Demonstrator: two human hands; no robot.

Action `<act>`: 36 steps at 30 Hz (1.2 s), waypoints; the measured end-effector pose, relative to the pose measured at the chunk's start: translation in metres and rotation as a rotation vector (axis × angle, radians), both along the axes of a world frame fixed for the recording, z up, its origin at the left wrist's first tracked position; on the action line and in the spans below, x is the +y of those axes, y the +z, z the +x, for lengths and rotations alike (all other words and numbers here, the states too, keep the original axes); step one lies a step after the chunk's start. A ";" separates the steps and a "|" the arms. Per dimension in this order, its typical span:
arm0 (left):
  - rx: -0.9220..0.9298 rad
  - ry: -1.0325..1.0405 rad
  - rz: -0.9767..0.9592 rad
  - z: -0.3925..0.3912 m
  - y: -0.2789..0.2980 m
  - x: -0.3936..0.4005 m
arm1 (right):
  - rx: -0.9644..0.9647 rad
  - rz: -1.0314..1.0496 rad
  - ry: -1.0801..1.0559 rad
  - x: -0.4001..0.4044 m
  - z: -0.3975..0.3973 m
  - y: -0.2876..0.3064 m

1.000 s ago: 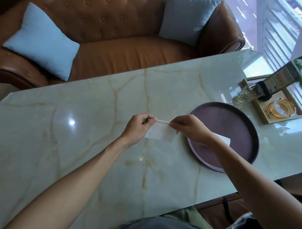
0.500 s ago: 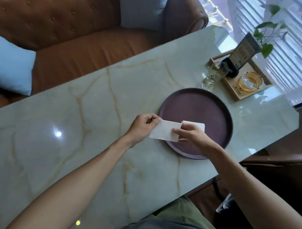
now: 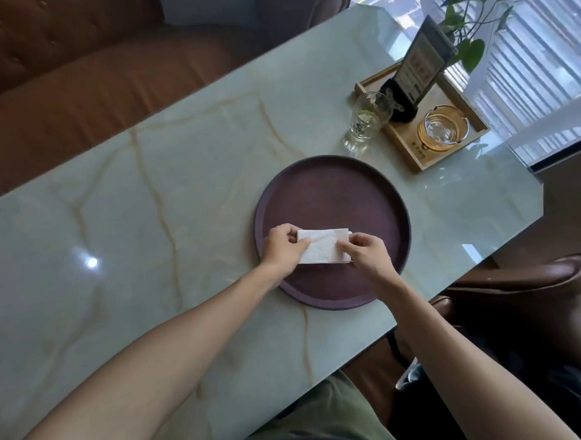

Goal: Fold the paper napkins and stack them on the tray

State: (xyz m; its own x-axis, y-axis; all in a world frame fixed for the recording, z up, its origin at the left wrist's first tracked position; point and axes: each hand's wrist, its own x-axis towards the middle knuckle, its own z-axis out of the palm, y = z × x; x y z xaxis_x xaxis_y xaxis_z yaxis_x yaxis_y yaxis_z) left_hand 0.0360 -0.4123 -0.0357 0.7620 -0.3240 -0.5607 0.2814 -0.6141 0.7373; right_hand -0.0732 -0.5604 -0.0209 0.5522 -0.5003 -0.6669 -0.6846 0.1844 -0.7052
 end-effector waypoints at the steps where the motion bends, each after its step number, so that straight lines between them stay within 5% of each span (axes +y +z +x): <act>1: -0.056 -0.025 0.044 0.001 -0.003 -0.007 | 0.008 -0.028 0.000 -0.003 0.001 -0.004; 25: -0.128 -0.011 0.251 -0.004 -0.044 -0.022 | 0.336 -0.340 0.198 -0.022 0.001 -0.040; 36: -0.108 -0.119 0.301 0.002 -0.026 -0.011 | 0.259 -0.652 0.381 -0.017 0.006 -0.022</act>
